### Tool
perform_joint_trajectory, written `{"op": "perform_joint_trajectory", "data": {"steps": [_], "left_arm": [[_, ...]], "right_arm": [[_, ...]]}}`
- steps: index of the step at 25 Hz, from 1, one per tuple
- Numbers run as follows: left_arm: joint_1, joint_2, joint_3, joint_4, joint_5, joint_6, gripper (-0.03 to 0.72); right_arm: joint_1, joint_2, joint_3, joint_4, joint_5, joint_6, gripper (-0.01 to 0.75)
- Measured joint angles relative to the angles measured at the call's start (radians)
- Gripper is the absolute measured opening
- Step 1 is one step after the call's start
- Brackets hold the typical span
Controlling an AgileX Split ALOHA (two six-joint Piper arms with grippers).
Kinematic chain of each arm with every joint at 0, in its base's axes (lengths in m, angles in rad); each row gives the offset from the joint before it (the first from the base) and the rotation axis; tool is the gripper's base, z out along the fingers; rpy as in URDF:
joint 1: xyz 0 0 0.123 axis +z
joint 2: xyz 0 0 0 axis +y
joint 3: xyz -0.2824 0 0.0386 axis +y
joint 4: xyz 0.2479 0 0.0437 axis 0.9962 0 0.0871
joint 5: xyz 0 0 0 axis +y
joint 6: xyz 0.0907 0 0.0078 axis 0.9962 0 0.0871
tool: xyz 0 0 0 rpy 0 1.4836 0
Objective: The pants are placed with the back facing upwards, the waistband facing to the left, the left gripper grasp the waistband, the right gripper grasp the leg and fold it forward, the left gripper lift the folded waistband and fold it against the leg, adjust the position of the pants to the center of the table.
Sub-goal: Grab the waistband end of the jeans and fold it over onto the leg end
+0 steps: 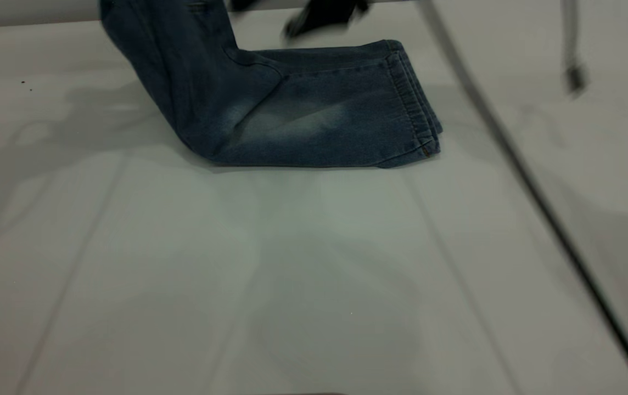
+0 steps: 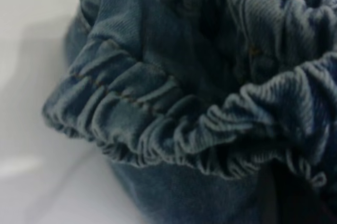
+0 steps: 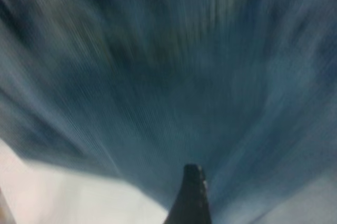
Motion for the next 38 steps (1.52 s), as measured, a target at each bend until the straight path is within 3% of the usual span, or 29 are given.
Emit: {"op": "perform_joint_trajectory", "data": {"steps": [7,12,15,22,24,28,32,38], "left_arm": [[-0.230,0.035,0.000,0.001,-0.163,0.004,0.076],[-0.376,0.154,0.000,-0.012,-0.285,0.017,0.086],[-0.426,0.222,0.000,-0.013,-0.318,0.065,0.153],[-0.437,0.238,0.000,-0.020,-0.345,0.153,0.549],[-0.437,0.219,0.000,-0.015,-0.366,0.158,0.623],[-0.432,0.121,0.000,0.049,-0.417,0.161,0.648],[-0.395,-0.020,0.000,0.114,-0.451,0.161,0.614],[-0.281,-0.192,0.000,0.123,-0.443,0.155,0.574]], "right_arm": [[-0.154,-0.174,-0.014,-0.004,0.025,-0.011,0.567],[-0.188,-0.239,-0.017,-0.008,0.062,-0.036,0.566],[-0.188,-0.241,-0.018,-0.034,0.102,-0.038,0.566],[-0.188,-0.241,-0.018,-0.208,0.186,0.038,0.566],[-0.185,-0.241,-0.018,-0.267,0.207,0.065,0.566],[-0.166,-0.241,-0.018,-0.356,0.235,0.106,0.566],[-0.122,-0.238,-0.018,-0.389,0.239,0.126,0.566],[0.026,-0.155,-0.020,-0.506,0.234,0.225,0.559]]}}
